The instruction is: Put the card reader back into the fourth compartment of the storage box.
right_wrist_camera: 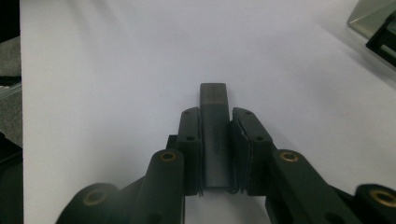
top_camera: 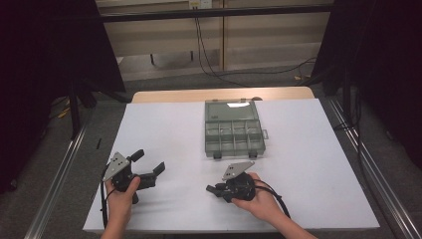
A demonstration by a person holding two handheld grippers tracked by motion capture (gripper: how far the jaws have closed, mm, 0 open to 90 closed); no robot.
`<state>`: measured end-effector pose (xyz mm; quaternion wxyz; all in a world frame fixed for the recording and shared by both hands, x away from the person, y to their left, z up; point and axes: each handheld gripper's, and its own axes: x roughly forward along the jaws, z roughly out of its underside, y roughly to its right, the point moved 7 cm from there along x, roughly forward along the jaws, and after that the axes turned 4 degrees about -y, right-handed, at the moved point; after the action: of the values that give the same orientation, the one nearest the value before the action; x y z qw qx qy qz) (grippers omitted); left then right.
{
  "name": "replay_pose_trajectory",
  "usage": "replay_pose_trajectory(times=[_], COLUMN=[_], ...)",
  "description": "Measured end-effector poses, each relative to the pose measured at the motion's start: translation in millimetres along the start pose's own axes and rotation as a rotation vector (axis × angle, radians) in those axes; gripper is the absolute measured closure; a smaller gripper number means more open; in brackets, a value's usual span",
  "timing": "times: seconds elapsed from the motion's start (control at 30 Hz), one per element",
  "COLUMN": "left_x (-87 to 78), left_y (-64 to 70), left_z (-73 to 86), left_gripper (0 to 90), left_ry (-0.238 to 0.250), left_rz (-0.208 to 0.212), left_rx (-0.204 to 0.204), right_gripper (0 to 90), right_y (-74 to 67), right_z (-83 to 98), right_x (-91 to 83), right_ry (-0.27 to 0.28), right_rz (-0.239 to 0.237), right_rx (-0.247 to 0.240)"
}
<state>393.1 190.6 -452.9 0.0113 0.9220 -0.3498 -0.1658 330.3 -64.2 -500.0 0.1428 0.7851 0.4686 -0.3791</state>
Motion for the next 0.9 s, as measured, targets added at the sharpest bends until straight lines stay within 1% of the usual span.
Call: replay_pose_trajectory(times=[0.1, 0.17, 0.27, 0.33, 0.43, 0.53, 0.6, 0.7, 0.77, 0.9], left_x=[0.0, -0.3, 0.1, 0.9, 1.0, 0.4, 0.1, 0.6, 0.6, 0.1], left_y=[2.0, 2.1, 1.9, 3.3, 4.4, 4.0, 3.8, 4.6, 4.9, 4.6], left_z=[-0.4, -0.6, 0.1, 0.4, 0.0, -0.2, -0.3, 0.2, 0.1, 0.2], left_gripper=[3.3, 3.3, 3.3, 3.2, 3.3, 3.2, 3.2, 3.2, 3.2, 3.2], left_ry=[0.004, 0.006, 0.002, 0.0, 0.003, 0.004, 0.005, 0.002, 0.002, 0.003], left_rz=[0.009, 0.009, 0.008, 0.017, 0.021, 0.017, 0.016, 0.017, 0.017, 0.014], left_rx=[0.007, 0.008, 0.008, 0.009, 0.012, 0.011, 0.013, 0.016, 0.02, 0.015], right_gripper=[74.3, 74.3, 74.3, 74.3, 74.3, 74.3, 74.3, 74.3, 74.3, 74.3], right_y=[2.8, 5.5, 9.8, 12.6, 17.8, 24.1, 25.4, 26.6, 29.3, 34.1], right_z=[-0.5, -0.7, -2.5, -5.2, -9.7, -9.0, -8.8, -10.3, -12.5, -16.8], right_x=[-2.9, -5.4, -10.1, -13.4, -17.3, -18.4, -19.8, -22.7, -25.0, -28.3], right_ry=[0.005, 0.011, 0.019, 0.027, 0.044, 0.041, 0.039, 0.034, 0.045, 0.055], right_rz=[0.0, -0.003, 0.006, 0.011, 0.016, 0.027, 0.044, 0.052, 0.06, 0.056], right_rx=[0.015, 0.035, 0.042, 0.041, 0.056, 0.073, 0.062, 0.061, 0.065, 0.08])
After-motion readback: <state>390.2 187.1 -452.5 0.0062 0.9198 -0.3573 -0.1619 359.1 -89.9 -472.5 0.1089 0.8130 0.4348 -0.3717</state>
